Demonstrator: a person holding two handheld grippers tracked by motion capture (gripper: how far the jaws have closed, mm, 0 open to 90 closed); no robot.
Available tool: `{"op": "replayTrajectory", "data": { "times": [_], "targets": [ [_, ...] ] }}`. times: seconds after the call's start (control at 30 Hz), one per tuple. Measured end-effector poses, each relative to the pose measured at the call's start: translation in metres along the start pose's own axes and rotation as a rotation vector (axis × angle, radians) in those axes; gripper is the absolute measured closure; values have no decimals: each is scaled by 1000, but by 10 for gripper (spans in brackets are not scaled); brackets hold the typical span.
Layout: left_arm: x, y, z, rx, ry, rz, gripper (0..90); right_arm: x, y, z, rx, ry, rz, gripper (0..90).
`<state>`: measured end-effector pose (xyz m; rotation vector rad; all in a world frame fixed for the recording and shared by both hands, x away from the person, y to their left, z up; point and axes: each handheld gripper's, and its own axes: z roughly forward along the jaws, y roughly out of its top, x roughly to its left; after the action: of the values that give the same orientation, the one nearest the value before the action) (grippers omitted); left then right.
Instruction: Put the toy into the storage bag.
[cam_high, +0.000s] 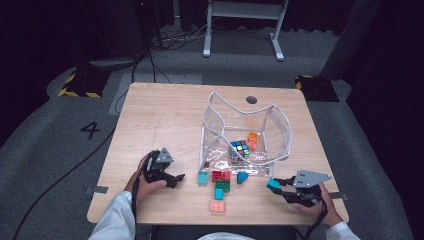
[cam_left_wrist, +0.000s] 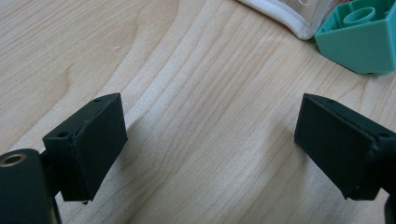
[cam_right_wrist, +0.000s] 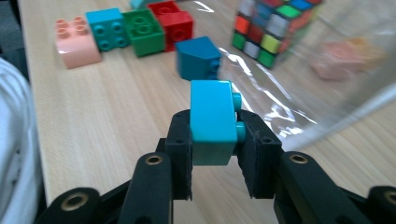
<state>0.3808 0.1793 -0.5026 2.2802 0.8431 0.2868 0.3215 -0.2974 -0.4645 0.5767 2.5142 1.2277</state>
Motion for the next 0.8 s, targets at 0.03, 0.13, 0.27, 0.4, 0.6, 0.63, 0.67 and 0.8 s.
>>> {"op": "replayTrajectory", "data": {
  "times": [0.03,0.13,0.27,0.4,0.6,0.63,0.67,0.8],
  "targets": [
    [0,0,0,0,0,-1,93,-3,-1,-3,-1,-10,9,677],
    [0,0,0,0,0,-1,93,-13,-5,-11,-16,-34,35,676],
    [0,0,0,0,0,0,93,-25,-5,-19,-22,-77,56,677],
    [0,0,0,1,0,-1,93,-40,1,-31,-54,-108,72,677],
    [0,0,0,0,0,-1,93,-64,20,-46,-79,-168,92,677],
    [0,0,0,0,0,-2,93,-68,24,-46,-73,-180,95,677],
    [0,0,0,1,0,0,93,-71,28,-45,-66,-192,90,677],
    [0,0,0,0,0,0,93,-90,49,-48,-64,-215,93,677]
  ]
}}
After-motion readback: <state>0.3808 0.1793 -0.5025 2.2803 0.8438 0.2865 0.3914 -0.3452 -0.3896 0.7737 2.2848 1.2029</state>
